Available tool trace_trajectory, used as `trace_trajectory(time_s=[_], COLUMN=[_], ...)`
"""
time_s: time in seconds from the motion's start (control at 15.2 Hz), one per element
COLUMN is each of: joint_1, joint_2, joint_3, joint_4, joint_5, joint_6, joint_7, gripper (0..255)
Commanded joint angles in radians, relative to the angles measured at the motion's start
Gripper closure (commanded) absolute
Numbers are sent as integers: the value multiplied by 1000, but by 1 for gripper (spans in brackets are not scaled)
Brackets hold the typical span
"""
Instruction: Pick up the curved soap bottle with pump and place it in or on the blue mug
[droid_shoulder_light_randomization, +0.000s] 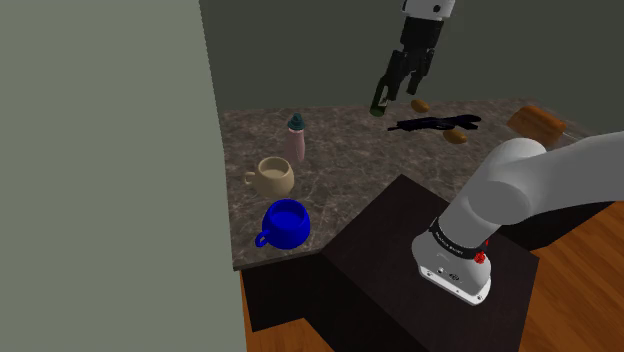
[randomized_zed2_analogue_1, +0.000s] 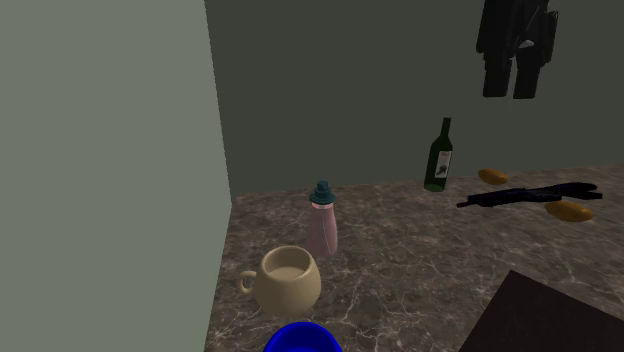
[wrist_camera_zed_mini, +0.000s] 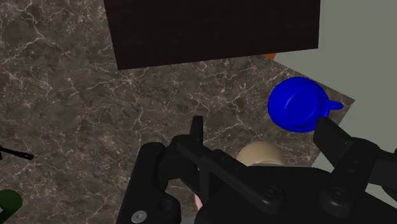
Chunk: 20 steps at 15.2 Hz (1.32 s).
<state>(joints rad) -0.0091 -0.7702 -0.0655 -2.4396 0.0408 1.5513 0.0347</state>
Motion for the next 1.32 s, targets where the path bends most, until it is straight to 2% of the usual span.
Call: trace_trajectory(time_s=[0.0,0.66,1.25], joint_1=[0,-7,-15], joint_2=[0,392,758], joint_3=[0,21,19], joint_4=[0,115,329], joint_5=[0,33,54], joint_6=[0,254,382], joint_7=[0,96,170], gripper=[0,0,0])
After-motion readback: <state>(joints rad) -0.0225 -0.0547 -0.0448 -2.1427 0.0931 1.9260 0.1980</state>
